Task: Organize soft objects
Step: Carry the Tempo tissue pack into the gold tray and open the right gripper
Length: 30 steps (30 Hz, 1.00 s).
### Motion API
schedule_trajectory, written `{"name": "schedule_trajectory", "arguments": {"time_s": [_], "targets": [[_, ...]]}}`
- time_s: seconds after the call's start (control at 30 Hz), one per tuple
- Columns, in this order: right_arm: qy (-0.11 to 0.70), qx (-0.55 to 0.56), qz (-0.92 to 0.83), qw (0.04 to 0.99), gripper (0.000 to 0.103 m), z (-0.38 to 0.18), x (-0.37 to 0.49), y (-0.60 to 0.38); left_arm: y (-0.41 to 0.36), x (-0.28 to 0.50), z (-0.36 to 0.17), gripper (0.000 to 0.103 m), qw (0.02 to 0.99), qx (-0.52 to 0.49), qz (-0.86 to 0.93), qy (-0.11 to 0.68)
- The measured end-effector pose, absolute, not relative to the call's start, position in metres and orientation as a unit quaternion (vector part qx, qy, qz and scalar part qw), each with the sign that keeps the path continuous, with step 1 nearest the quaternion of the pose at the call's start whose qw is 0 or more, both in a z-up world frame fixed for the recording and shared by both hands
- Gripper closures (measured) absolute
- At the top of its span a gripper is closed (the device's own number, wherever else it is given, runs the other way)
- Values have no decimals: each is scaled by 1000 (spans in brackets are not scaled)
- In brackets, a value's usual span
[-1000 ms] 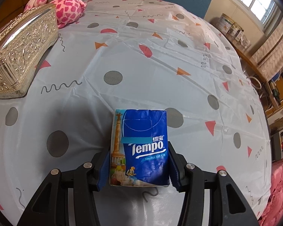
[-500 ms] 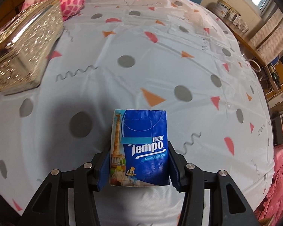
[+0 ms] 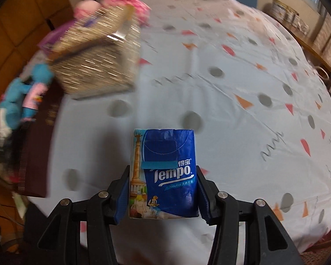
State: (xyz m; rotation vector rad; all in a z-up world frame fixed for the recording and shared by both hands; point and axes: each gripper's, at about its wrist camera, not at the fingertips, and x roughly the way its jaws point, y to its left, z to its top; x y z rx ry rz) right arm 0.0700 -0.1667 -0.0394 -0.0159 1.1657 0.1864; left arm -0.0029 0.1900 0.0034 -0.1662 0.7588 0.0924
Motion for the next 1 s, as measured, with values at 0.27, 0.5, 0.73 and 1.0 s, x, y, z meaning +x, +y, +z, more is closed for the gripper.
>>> {"name": "schedule_trajectory", "arguments": {"time_s": [0.27, 0.5, 0.73, 1.0], "targets": [[493, -9, 179, 852, 51, 12, 55, -97, 194, -3, 2, 18, 924, -85, 49, 369], [464, 17, 243, 851, 51, 38, 61, -40, 211, -5, 5, 18, 926, -101, 68, 359], [480, 28, 268, 835, 51, 21, 78, 16, 239, -11, 10, 18, 925, -119, 103, 346], [534, -23, 259, 804, 51, -37, 95, 72, 242, -9, -1, 18, 919, -123, 104, 359]]}}
